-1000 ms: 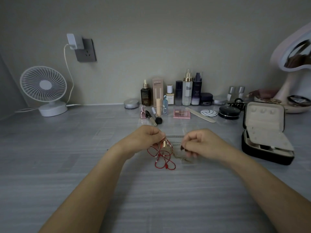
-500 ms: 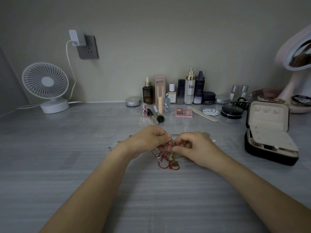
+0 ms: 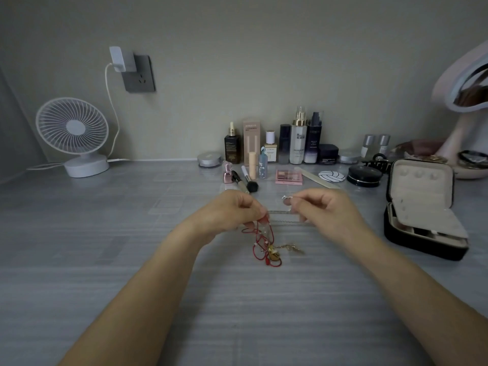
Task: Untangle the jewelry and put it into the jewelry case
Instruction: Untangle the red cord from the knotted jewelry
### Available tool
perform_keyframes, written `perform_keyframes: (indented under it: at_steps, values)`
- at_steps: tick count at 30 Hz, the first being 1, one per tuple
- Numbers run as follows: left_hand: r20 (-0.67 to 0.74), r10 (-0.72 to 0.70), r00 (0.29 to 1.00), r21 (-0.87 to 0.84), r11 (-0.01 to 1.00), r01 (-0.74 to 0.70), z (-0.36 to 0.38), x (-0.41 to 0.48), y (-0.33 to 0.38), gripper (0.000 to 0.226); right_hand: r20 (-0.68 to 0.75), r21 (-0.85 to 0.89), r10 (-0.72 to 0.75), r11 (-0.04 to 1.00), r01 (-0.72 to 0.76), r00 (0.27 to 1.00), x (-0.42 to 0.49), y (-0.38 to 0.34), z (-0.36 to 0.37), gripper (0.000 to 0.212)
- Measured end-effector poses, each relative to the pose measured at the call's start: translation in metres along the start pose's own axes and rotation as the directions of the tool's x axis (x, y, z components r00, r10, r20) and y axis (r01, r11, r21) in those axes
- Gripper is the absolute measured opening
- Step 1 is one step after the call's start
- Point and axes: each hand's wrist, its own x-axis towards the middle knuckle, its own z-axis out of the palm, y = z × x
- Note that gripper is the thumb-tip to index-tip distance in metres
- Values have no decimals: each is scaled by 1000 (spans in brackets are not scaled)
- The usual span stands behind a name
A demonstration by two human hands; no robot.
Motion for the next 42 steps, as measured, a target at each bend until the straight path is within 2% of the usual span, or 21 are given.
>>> perform_keyframes:
  at_steps: [5,10,16,20,22,25,29,36,39,42]
  values:
    - [-29,1,1000,7,1000,-1,-9,0,-3,11,4,193,154,969,-152,988,2,-3,-6,26]
    - [83,-1,997,44,999,-3,-16,-3,-3,13,27,375,217,903,-211,976,6,0,-11,24]
    - [248,-142,958,198,976,94,-19,-7,-4,4,24,464,236,858,-219,972,7,-1,-14,22]
    - [260,-166,951,255,962,98,-9,-6,-3,5,66,455,201,865,-209,977,5,-4,-12,19]
    - [202,-73,977,231,973,25,2,-3,-2,10,86,419,182,885,-202,979,4,-5,-11,18]
    - [74,102,992,105,988,-109,18,1,1,12,115,380,162,904,-194,980,2,-8,-10,18]
    - [4,148,989,25,989,-148,25,4,-1,4,113,374,168,906,-198,979,0,-10,-9,17]
    - [111,142,984,-157,980,-124,30,5,-4,10,83,438,180,877,-198,980,-1,-13,-13,15]
    - [184,129,974,-142,984,-103,36,5,-6,20,87,438,178,877,-198,980,-1,-14,-13,16]
    - [197,119,973,-84,991,-104,43,6,-9,19,92,455,175,868,-197,980,-2,-15,-12,18]
